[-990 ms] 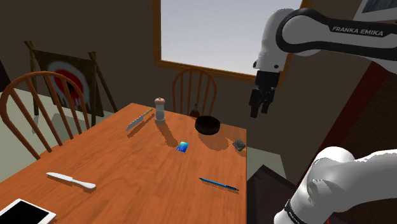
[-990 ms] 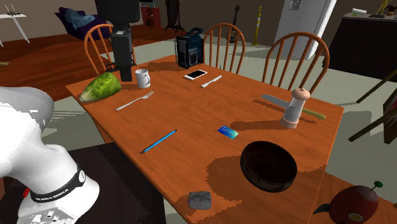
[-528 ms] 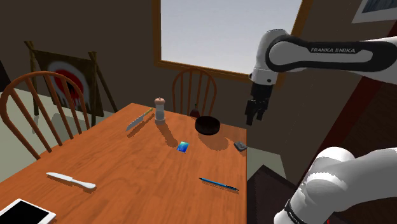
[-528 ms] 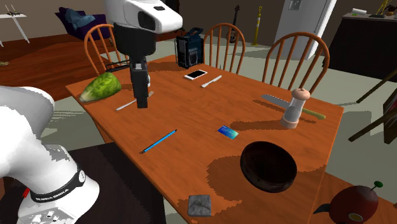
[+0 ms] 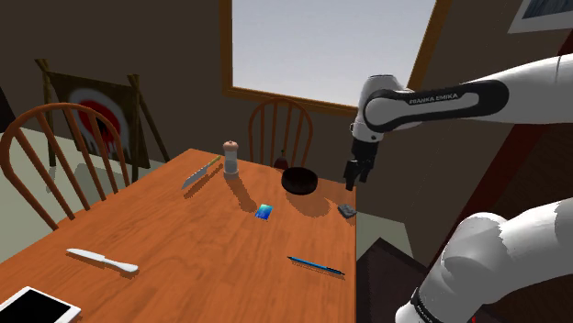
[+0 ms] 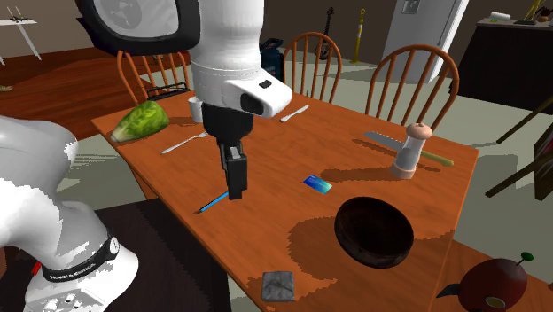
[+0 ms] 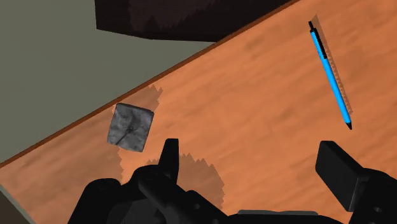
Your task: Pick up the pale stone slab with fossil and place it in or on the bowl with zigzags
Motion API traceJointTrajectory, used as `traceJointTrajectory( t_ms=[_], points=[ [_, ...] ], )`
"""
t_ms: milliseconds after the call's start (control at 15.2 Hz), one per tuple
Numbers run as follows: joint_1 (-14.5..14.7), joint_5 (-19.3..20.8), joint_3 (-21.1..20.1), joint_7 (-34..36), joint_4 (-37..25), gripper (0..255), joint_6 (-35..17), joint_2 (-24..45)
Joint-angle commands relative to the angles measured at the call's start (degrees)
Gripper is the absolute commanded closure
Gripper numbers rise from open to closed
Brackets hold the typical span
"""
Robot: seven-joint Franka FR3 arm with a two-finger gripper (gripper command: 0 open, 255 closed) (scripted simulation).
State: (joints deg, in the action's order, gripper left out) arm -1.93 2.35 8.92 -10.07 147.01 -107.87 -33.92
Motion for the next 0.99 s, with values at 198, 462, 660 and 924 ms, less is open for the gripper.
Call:
traceJointTrajectory(
  t_ms=[198, 462, 660, 924],
  points=[
    [-1.09, 2.11, 2.96, -3.56, 1.54, 0, -11.24, 8.29],
    [-1.62, 2.73, 5.28, -6.46, 0.83, 0, -19.66, 16.35],
    [-1.86, 2.33, 6.89, -8.95, -0.64, 0, -25.60, 22.96],
    [-2.21, 0.27, 8.58, -12.93, -3.80, 0, -32.68, 32.23]
  ],
)
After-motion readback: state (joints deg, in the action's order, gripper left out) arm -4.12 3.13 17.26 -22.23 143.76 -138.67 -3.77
